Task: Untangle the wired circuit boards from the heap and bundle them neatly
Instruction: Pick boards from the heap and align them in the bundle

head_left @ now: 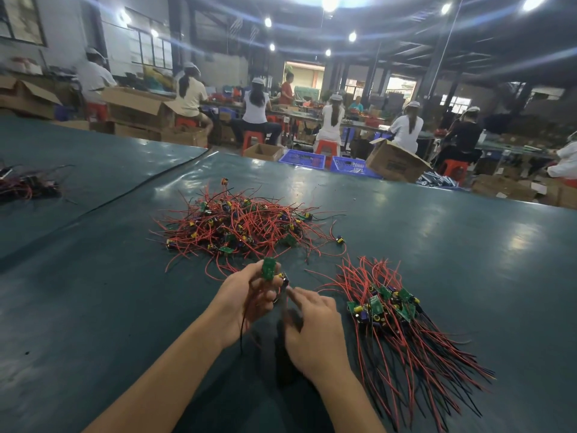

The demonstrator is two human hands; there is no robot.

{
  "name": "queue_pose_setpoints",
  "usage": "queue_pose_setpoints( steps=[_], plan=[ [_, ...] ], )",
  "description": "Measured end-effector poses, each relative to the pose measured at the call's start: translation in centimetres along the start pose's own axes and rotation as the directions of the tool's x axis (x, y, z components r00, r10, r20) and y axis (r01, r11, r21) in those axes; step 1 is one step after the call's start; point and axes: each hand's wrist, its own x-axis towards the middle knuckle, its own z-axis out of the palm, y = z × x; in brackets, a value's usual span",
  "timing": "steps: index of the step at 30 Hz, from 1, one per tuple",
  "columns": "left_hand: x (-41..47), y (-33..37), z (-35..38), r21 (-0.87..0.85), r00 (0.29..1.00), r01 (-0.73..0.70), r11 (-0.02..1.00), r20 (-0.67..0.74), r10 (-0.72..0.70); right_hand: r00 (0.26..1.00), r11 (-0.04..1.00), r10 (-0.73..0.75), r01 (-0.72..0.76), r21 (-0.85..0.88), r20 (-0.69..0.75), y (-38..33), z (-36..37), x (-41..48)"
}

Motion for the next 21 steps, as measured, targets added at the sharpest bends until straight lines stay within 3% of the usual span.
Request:
queue_pose_setpoints(
  steps=[3,6,11,15,16,17,19,20,21],
  plan=[
    [0.1,-0.3,0.1,0.168,1.0,-0.015,0.986,0.002,0.015,0.966,0.945,0.108,-0.026,0.326,-0.235,-0.4,-0.8,-0.4],
    [-0.3,-0.6,0.3,0.421,0.994,-0.094,0.902,0.09,0.062,0.956,0.742,0.206,-0.015,0.671,-0.207,-1.1,-1.2,-0.5],
    [-1.3,-0.7,1.1,0.503,0.978,-0.191,0.843,0.175,0.116,0.929,0.651,0.277,0.007,0.759,-0.247,-0.9,-1.6,-0.2],
    [-1.6,-1.0,1.6,0.583,0.921,-0.377,0.719,0.152,0.359,0.855,0.482,0.496,-0.125,0.867,-0.153,-0.3,-1.9,0.1],
    [-1.7,-1.2,1.6,0.651,0.868,-0.45,0.611,0.158,0.472,0.82,0.454,0.554,-0.152,0.878,-0.144,0.0,-2.0,0.1],
    [-1.6,-1.4,1.4,0.746,0.76,-0.527,0.407,0.199,0.619,0.786,0.426,0.602,-0.167,0.889,-0.141,0.3,-2.1,0.1],
    [-1.9,-1.6,1.5,0.794,0.401,-0.593,-0.132,0.434,0.807,0.739,0.406,0.656,-0.171,0.898,-0.156,0.7,-2.2,0.2],
    [-2.0,-2.0,1.7,0.733,0.267,-0.616,-0.288,0.538,0.8,0.733,0.406,0.66,-0.164,0.899,-0.165,0.7,-2.2,0.1],
    [-2.2,-2.4,2.0,0.676,0.235,-0.665,-0.318,0.593,0.77,0.736,0.402,0.656,-0.151,0.903,-0.169,0.6,-2.2,0.1]
  ],
)
